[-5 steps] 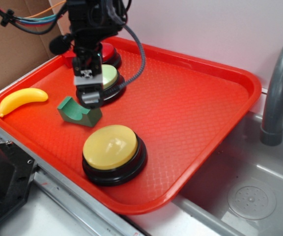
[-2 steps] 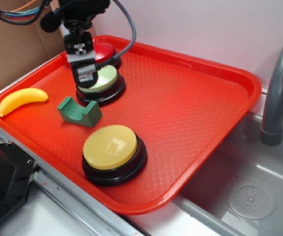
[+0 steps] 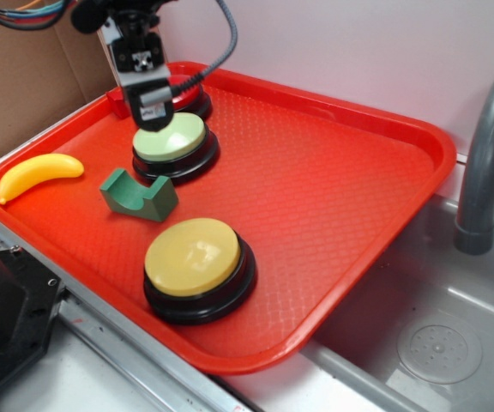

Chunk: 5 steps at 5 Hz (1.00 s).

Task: Push the yellow button.

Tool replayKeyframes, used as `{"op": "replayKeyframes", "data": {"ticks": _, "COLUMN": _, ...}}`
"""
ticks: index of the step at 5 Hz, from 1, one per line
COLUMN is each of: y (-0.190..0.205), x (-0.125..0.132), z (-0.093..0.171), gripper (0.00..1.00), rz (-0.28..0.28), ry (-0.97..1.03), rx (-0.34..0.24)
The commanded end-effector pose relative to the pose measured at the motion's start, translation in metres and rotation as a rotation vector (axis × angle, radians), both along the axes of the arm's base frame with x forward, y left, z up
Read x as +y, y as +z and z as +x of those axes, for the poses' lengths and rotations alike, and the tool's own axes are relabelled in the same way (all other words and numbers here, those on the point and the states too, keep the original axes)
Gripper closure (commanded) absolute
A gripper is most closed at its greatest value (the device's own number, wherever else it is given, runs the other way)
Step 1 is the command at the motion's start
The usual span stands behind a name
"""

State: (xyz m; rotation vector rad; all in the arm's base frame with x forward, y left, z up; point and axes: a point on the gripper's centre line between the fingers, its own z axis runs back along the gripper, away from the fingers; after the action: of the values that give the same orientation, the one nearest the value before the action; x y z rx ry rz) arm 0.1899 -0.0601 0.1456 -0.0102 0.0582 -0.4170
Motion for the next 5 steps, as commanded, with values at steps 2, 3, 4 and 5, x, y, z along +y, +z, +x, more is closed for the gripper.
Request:
{"op": "replayKeyframes", "data": {"ticks": 2, "y": 0.023, "x": -0.005, "z": 0.005, "gripper": 0.0, "rz": -0.009, "ry": 0.049, "rx": -0.057}}
{"op": "replayKeyframes", "data": {"ticks": 3, "y": 0.027, "x": -0.005, "z": 0.005, "gripper": 0.0, "rz": -0.016, "ry": 0.047, "rx": -0.058}}
{"op": "replayKeyframes", "data": {"ticks": 4, "y": 0.036, "x": -0.009, "z": 0.005, "gripper": 0.0, "rz": -0.007, "ry": 0.035, "rx": -0.071}}
{"op": "replayKeyframes", "data": {"ticks": 5, "y": 0.041, "x": -0.008, "z": 0.004, "gripper": 0.0, "rz": -0.035, "ry": 0.018, "rx": -0.085}}
